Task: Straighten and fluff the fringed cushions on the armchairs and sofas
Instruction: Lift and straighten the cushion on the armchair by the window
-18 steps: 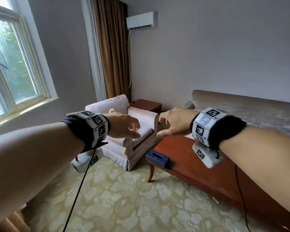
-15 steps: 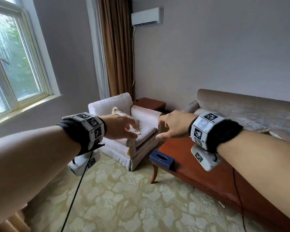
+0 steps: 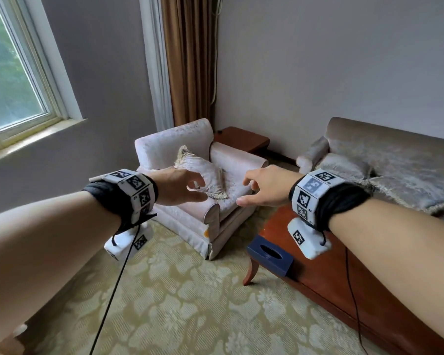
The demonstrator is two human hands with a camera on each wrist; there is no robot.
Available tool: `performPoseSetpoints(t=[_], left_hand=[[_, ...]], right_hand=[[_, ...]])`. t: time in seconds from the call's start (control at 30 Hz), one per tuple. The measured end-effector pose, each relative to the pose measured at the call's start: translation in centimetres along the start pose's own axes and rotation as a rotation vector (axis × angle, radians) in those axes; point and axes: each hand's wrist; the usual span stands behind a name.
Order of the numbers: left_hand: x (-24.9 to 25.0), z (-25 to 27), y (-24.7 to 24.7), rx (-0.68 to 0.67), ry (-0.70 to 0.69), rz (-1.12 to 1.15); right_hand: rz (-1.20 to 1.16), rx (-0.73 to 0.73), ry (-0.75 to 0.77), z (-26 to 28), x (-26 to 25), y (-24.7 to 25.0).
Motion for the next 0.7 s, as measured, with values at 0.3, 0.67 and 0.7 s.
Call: performPoseSetpoints(t=[0.3, 0.67, 0.7], left_hand=[[-8.6, -20.3, -2.2, -0.117, 0.03, -0.02], [-19.2, -46.7, -0.5, -0.213, 0.112, 0.051], [-20.2, -49.0, -0.4, -0.212, 0.115, 0.058]], right_hand=[[-0.071, -0.072, 0.034, -21.9, 9.5, -2.2], [-0.147, -0.177, 0.082, -50.6, 20.9, -1.0], [-0.149, -0.188, 0.084, -52.8, 21.7, -1.0]])
Point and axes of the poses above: each hand's wrist, its own z-axis away from the middle knuckle, its own y-axis out of the back of the hand, x = y × z, and after that the axes turned 2 degrees about -z, right-handed
